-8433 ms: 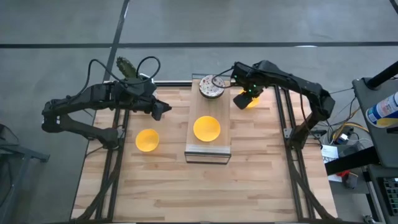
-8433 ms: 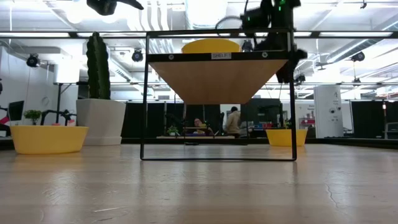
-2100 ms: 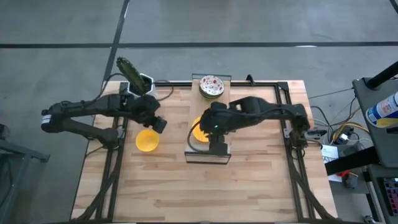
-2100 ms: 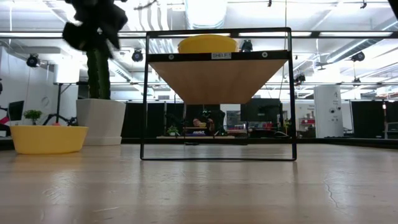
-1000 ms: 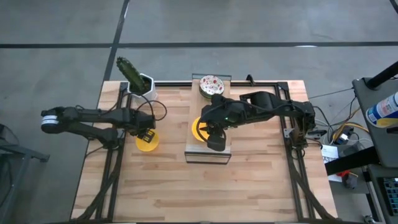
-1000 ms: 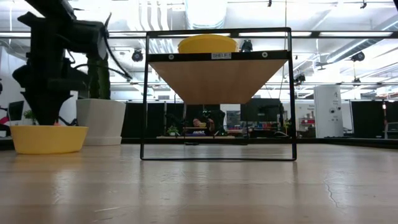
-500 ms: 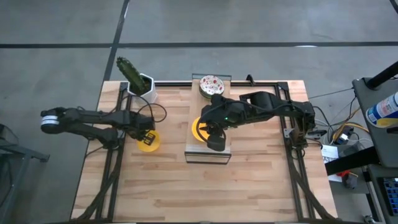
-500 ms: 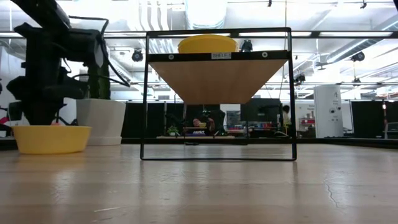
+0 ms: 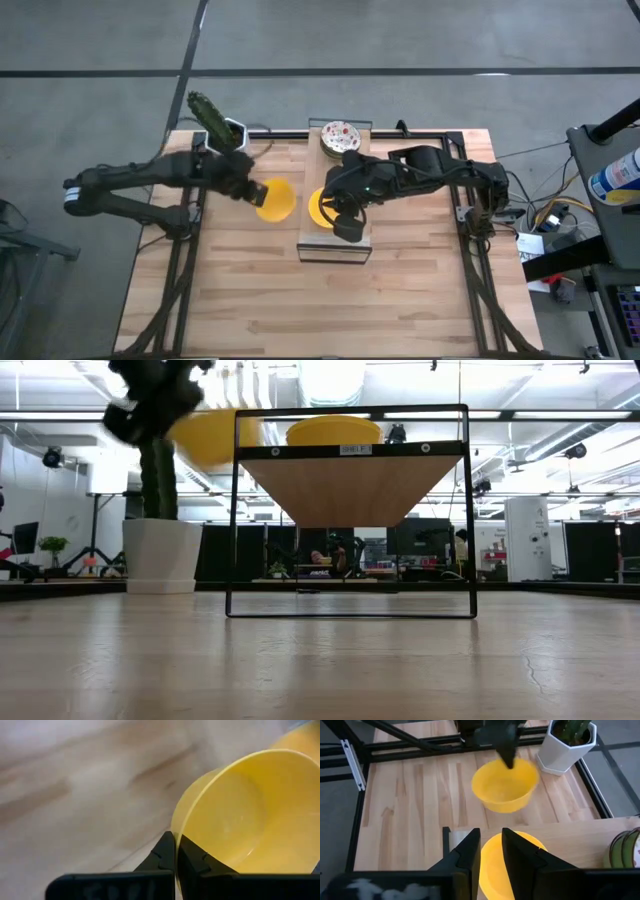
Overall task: Pick & Place Mini bowls
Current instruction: Stack the yellow bowl on top of the other yellow bowls on the shelf
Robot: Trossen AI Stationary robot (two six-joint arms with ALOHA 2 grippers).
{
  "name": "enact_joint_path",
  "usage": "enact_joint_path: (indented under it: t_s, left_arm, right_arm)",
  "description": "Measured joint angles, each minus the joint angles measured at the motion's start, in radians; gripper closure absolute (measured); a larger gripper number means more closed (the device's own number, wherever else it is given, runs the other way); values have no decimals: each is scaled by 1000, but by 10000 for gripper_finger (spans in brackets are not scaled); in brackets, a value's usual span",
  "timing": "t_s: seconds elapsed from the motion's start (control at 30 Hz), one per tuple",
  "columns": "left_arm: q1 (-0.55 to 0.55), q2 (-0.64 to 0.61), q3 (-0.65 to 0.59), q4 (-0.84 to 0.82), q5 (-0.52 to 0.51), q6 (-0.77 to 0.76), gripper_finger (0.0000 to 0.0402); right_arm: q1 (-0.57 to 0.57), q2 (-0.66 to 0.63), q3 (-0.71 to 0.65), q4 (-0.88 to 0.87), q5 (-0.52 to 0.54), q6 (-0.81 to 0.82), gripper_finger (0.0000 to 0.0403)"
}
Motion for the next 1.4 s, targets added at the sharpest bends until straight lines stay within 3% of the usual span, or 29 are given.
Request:
enact_joint_path:
  t_s: [0.33,0.43,0.8,1.17,1.4]
  left_arm:
    - [0,12,284,136,5,46,401]
    - [0,21,338,160,6,58,401]
    - [1,94,403,328,101,71,401]
    - [1,286,443,194,128,61,401]
    - [1,441,596,4,143,119,401]
  right_arm:
    - [0,-53,0,-3,3,53,352]
    - [1,-81,0,-3,51,59,356]
    - [0,-210,1,-6,230,63,360]
    - [1,-230,0,-12,238,82,360]
    - [3,-199,-3,-42,235,89,360]
